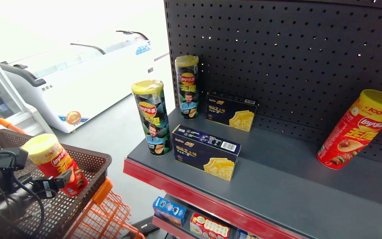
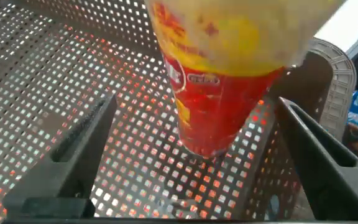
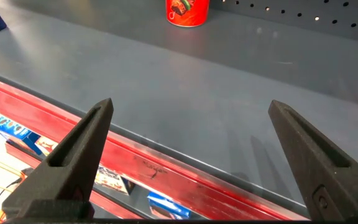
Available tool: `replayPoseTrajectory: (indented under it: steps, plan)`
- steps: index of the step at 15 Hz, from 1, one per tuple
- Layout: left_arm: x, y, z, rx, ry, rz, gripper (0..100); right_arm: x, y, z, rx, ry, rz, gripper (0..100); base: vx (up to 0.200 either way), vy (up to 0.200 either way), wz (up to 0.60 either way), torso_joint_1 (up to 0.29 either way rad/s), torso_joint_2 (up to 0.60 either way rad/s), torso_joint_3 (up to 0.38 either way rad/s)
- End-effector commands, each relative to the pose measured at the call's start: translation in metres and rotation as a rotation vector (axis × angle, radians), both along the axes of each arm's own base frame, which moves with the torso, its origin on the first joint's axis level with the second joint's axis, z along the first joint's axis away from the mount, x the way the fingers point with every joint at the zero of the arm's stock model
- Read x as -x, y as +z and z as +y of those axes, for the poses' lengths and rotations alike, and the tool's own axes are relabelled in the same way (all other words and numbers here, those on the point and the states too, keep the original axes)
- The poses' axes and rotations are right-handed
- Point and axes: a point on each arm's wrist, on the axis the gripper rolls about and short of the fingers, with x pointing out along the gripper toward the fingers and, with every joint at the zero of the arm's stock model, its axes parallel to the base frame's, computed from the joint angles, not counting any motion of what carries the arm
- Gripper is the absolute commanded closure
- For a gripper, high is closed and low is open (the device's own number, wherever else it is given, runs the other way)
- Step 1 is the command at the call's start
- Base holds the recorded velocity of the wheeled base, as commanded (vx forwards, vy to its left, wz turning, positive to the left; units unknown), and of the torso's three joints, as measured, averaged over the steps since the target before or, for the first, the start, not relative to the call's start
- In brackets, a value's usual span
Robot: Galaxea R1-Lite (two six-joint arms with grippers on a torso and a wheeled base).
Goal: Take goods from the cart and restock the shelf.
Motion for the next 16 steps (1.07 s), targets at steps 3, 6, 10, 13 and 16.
replayPoseTrajectory:
  steps: [3, 6, 10, 13, 16]
  plan:
    - [-0.019, -0.005, 0.005, 0.001, -0.002, -0.012, 0, 0.0, 0.0, 0.0, 0.0, 0.0, 0.002, 0, 0.0, 0.0, 0.0, 0.0, 0.0, 0.0]
    - [-0.027, -0.005, 0.008, -0.003, -0.003, -0.022, 0, 0.0, 0.0, 0.0, 0.0, 0.0, 0.001, 0, 0.0, 0.0, 0.0, 0.0, 0.0, 0.0]
    - [-0.036, -0.002, 0.01, 0.02, 0.004, -0.064, 0, 0.0, 0.0, 0.0, 0.0, 0.0, 0.002, 0, 0.0, 0.0, 0.0, 0.0, 0.0, 0.0]
    - [-0.037, -0.001, 0.012, 0.022, 0.006, -0.063, 100, 0.0, 0.0, 0.0, 0.002, 0.0, 0.001, 0, 0.0, 0.0, 0.0, 0.0, 0.0, 0.0]
    - [-0.037, 0.005, 0.01, 0.013, -0.003, -0.084, 100, 0.0, 0.0, 0.0, 0.0, 0.0, 0.001, 0, 0.0, 0.0, 0.0, 0.0, 0.0, 0.0]
